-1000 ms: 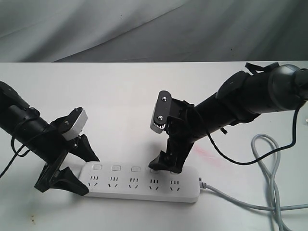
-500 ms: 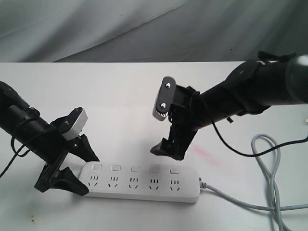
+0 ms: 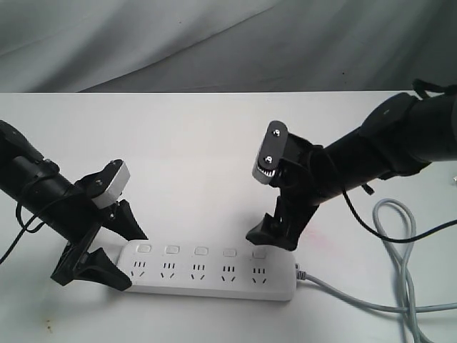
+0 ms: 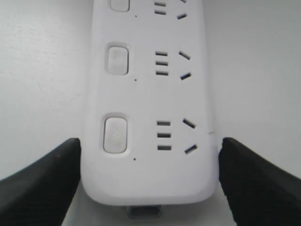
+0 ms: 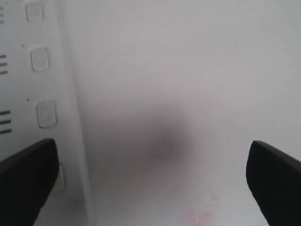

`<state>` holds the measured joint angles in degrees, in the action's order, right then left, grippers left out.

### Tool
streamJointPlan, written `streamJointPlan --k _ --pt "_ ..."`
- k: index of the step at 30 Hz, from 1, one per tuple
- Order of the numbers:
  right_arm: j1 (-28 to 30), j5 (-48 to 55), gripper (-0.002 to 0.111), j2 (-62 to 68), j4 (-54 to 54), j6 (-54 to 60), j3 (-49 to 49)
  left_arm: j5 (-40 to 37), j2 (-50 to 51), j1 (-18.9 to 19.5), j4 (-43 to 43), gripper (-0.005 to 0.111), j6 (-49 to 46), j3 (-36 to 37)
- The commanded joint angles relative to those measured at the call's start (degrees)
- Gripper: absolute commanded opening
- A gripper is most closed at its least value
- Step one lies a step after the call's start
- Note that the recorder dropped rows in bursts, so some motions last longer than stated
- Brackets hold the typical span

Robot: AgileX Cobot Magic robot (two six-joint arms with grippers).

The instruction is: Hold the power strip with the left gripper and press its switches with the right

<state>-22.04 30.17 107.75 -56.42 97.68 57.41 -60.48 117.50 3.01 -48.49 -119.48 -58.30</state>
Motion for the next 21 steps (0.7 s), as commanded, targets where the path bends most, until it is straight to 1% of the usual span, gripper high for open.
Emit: streamJointPlan --k 1,13,21 --pt "0.0 -2.4 0.104 0.6 -0.1 -0.1 -2.0 0.6 0.0 -0.2 1.4 0.000 -0.5 0.3" --pt "-0.1 -2.4 0.104 0.6 -0.2 0.1 -2.5 0.6 0.0 -0.2 1.4 0.000 -0.5 0.3" --pt "-0.2 -6.7 0.104 0.6 0.2 0.1 -5.6 0.6 0.0 -0.2 1.4 0.000 -0.5 0.3"
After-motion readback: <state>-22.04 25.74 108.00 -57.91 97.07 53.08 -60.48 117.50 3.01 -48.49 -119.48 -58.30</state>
